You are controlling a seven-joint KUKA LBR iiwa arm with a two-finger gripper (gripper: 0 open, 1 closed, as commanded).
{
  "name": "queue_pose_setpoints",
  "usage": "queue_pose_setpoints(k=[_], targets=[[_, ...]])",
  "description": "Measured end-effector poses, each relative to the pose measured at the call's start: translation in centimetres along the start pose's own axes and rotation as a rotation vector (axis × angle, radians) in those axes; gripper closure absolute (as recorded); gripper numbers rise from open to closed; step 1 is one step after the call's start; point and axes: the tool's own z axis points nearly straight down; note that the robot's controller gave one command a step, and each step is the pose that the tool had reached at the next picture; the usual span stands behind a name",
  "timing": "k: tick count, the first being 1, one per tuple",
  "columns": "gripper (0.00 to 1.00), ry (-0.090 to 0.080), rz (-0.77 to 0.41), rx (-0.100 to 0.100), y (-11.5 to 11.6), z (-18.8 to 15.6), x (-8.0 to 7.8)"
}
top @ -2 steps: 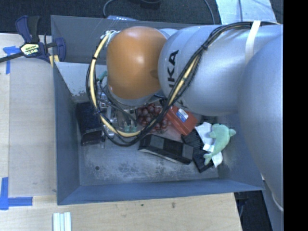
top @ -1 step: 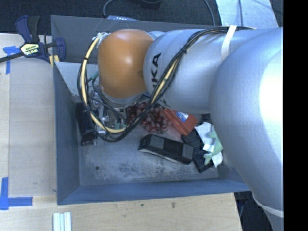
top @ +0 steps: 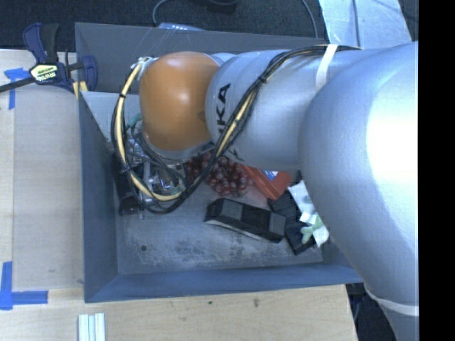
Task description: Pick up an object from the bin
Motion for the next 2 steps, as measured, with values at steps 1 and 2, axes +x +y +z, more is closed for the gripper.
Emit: queue_pose_setpoints(k=[1, 2], targets=[[0.0, -0.03, -0.24, -0.005, 0.07, 3.72, -1.11], [0.0, -0.024, -0.255, -0.006, 0.05, 2.89, -0.89]])
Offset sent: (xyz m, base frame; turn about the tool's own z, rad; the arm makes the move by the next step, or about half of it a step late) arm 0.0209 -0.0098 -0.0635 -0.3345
